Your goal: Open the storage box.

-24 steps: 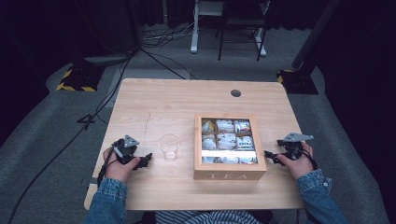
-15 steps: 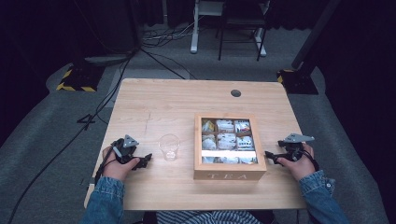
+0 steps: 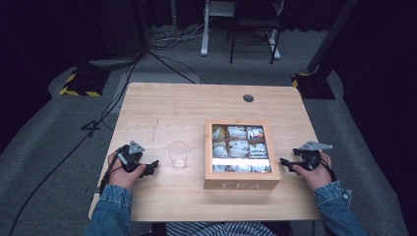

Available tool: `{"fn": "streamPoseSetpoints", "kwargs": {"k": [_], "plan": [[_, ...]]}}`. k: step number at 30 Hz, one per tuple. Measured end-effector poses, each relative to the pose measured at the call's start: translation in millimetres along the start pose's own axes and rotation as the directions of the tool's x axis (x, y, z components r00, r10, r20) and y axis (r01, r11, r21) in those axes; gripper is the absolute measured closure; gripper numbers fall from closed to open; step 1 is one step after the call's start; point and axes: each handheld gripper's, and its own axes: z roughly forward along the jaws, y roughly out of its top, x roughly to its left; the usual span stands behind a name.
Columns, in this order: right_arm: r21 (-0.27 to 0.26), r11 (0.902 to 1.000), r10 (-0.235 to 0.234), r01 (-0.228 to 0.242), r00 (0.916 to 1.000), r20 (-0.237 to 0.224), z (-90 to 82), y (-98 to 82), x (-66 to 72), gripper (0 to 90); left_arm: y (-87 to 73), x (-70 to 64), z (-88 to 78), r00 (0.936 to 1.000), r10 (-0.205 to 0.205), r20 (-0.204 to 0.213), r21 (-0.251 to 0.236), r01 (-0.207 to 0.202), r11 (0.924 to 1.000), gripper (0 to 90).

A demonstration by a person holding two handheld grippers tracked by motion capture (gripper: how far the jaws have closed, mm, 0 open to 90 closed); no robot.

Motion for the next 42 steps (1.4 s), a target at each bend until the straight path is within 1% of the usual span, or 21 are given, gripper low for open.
{"fn": "streamPoseSetpoints", "kwargs": {"k": [3,4,5,8,12,14,17,20,21,23,28,29,31,33,36,37,42], "plan": [[-0.010,0.9996,0.026,-0.026,0.9996,-0.010,-1.2,-0.6,-3.0,27.6,0.1,0.8,0.0,1.0000,0.002,0.007,0.001,-0.002,1.0000,14.5],[-0.010,0.9997,0.023,-0.023,0.9997,-0.012,-1.3,-0.6,-3.0,27.6,0.1,0.7,0.0,1.0000,0.001,0.007,0.001,-0.001,1.0000,14.5],[-0.009,0.9999,0.011,-0.011,0.9999,-0.012,-1.5,-0.8,-3.0,28.2,0.1,0.7,0.0,1.0000,0.002,0.006,0.002,-0.002,1.0000,14.5],[-0.014,0.9998,0.010,-0.010,0.9998,-0.017,-3.6,-0.7,-2.8,29.3,0.1,0.7,0.0,1.0000,0.002,0.006,0.001,-0.002,1.0000,14.4],[-0.020,0.9998,-0.002,0.002,1.0000,-0.006,-15.2,1.9,0.1,30.5,0.1,0.7,0.0,1.0000,0.001,0.007,0.001,-0.001,1.0000,14.5],[-0.025,0.9997,0.000,0.000,1.0000,-0.005,-21.2,2.7,1.1,30.9,0.1,0.7,0.0,1.0000,0.002,0.007,0.001,-0.002,1.0000,14.4],[-0.043,0.9989,0.018,-0.018,0.9998,-0.008,-32.2,5.6,3.2,32.0,0.1,0.7,0.0,1.0000,0.002,0.006,0.002,-0.002,1.0000,14.4],[-0.050,0.9987,0.013,-0.013,0.9999,-0.003,-40.3,8.5,7.7,32.3,0.1,0.7,0.0,1.0000,0.003,0.005,0.001,-0.003,1.0000,14.4],[-0.054,0.9984,0.018,-0.018,0.9998,-0.008,-42.7,8.8,10.2,32.3,0.1,0.6,0.1,1.0000,0.003,0.005,0.001,-0.003,1.0000,14.4],[-0.058,0.9983,0.007,-0.009,0.9997,-0.024,-47.8,8.6,16.2,32.4,0.1,0.6,0.1,1.0000,0.003,0.005,0.001,-0.003,1.0000,14.4],[-0.081,0.9967,0.001,-0.006,0.9978,-0.066,-60.2,10.0,29.2,33.0,0.1,0.5,0.1,1.0000,0.002,0.005,0.001,-0.002,1.0000,14.4],[-0.083,0.9966,-0.008,0.002,0.9974,-0.071,-62.3,10.6,30.4,33.1,0.1,0.5,0.1,1.0000,0.002,0.005,0.001,-0.002,1.0000,14.4],[-0.089,0.9961,-0.007,-0.001,0.9961,-0.088,-67.8,12.5,35.3,33.7,0.1,0.5,0.1,1.0000,0.002,0.005,0.001,-0.002,1.0000,14.4],[-0.097,0.9952,-0.022,0.012,0.9944,-0.104,-73.2,14.2,40.2,34.1,0.1,0.5,0.1,1.0000,0.002,0.005,0.001,-0.002,1.0000,14.4],[-0.099,0.9950,-0.028,0.014,0.9885,-0.149,-78.7,16.7,49.7,34.5,0.1,0.5,0.1,1.0000,0.002,0.005,0.002,-0.002,1.0000,14.4],[-0.097,0.9949,-0.042,0.028,0.9871,-0.155,-80.0,17.5,52.9,34.5,0.1,0.5,0.1,1.0000,0.002,0.005,0.001,-0.002,1.0000,14.4],[-0.102,0.9932,-0.075,0.055,0.9763,-0.203,-85.2,21.9,68.2,34.3,0.1,0.5,0.1,1.0000,0.002,0.005,0.002,-0.002,1.0000,14.4]]}}
